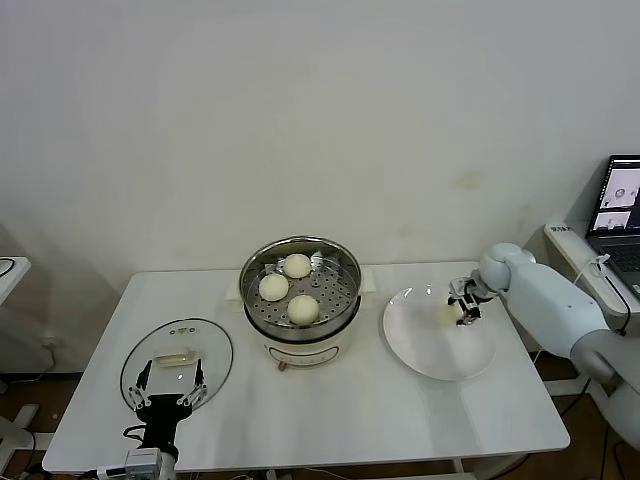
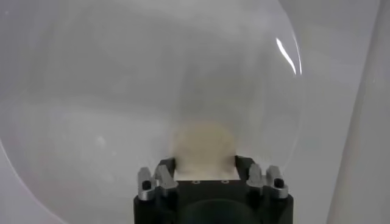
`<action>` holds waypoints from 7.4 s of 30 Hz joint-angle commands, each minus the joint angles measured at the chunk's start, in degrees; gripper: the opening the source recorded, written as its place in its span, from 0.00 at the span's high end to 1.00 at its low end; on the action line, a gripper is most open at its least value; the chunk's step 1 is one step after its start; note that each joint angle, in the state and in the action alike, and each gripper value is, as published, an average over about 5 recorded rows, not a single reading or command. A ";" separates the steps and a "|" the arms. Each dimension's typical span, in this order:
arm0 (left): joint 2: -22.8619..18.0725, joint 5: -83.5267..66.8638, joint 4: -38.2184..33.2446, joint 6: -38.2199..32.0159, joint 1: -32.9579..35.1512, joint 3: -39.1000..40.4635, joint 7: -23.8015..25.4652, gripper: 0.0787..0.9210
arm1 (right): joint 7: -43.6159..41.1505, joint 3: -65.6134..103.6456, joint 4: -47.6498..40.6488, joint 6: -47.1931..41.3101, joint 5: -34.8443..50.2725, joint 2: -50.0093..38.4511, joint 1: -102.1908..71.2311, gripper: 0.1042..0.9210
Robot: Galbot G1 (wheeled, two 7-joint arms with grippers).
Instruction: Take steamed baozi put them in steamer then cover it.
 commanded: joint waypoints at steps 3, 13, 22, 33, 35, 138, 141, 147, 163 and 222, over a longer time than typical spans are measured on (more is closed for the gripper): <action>0.05 -0.04 0.26 0.04 -0.16 0.08 -0.02 0.12 | -0.97 -3.37 5.38 -2.44 5.15 -3.10 3.67 0.48; -0.18 0.20 0.40 0.12 -0.84 1.08 -0.08 0.12 | -1.57 -14.26 18.13 -7.82 17.40 -8.95 18.22 0.48; -0.49 0.88 0.17 0.24 -1.49 2.04 -0.18 0.12 | 1.93 -26.41 32.68 -14.96 31.34 -9.39 31.27 0.48; -0.46 1.39 0.07 0.30 -1.68 1.93 -0.25 0.12 | 9.09 -33.27 35.68 -21.99 40.90 -0.27 35.88 0.47; -0.45 1.34 0.03 0.30 -1.72 1.83 -0.24 0.12 | 10.38 -34.33 35.36 -22.87 43.04 1.91 36.35 0.47; 3.22 -1.94 5.72 -1.38 -4.78 -1.47 -1.27 0.12 | 36.35 -17.06 45.85 -30.84 54.64 -8.36 23.62 0.12; 4.09 0.15 7.19 -2.81 -5.58 -1.69 -1.80 0.12 | 43.30 -5.70 50.61 -30.02 52.89 -13.11 12.93 0.12; 7.27 6.71 10.81 -4.73 -7.28 -2.92 -3.21 0.12 | 51.31 16.62 56.43 -22.89 47.87 -18.74 -10.19 0.12; 10.69 27.62 21.68 -8.41 -9.48 -2.99 -4.49 0.12 | 52.26 78.28 69.26 -1.78 32.95 4.13 -72.45 0.12; 15.20 58.38 40.88 -4.70 -28.09 3.74 0.31 0.12 | 38.96 91.35 67.12 11.53 47.01 22.23 -92.66 0.12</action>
